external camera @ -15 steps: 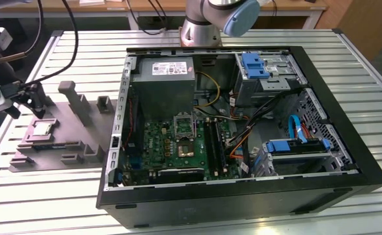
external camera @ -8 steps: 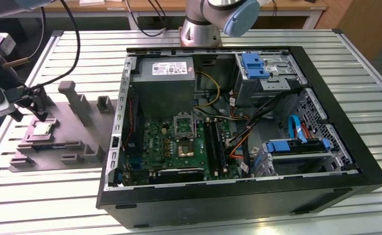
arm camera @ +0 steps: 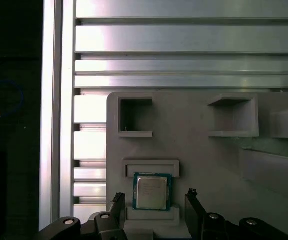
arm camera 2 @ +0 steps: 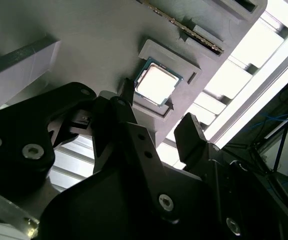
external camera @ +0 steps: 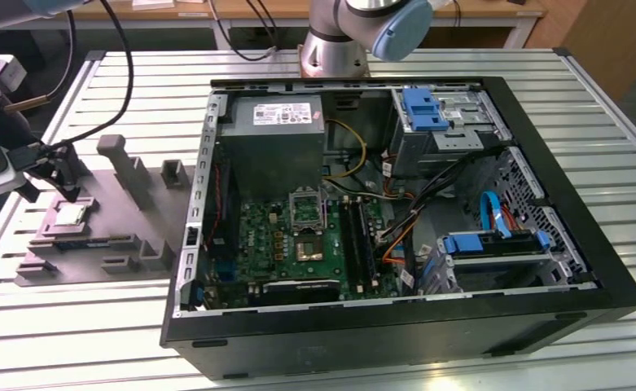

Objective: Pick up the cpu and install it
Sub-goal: 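Pick up the cpu and move it towards the insertion slot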

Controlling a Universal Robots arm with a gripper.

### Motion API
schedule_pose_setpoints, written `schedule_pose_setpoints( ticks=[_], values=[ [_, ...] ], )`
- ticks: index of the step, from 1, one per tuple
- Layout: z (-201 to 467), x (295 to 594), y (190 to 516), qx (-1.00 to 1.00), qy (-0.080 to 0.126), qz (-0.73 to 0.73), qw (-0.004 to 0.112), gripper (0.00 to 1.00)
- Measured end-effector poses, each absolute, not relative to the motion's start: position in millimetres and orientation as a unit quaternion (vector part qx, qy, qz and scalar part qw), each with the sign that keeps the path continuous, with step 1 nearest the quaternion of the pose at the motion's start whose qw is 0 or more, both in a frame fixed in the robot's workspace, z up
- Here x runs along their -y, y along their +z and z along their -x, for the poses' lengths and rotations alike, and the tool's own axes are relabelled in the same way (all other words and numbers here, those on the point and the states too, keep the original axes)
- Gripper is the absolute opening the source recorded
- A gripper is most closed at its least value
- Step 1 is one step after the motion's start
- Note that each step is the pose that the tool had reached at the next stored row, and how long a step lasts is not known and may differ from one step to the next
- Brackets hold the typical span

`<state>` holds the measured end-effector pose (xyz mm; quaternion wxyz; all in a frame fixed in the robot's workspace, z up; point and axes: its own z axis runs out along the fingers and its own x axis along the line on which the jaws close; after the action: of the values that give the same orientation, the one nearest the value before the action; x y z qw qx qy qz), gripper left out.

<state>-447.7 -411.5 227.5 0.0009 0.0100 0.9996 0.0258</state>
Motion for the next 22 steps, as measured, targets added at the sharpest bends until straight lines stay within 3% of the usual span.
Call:
schedule_pose_setpoints(
  ticks=[22],
  values=[
    [448, 412, 211, -0.999, 0.025, -0.021, 0.000, 0.59]
  ],
)
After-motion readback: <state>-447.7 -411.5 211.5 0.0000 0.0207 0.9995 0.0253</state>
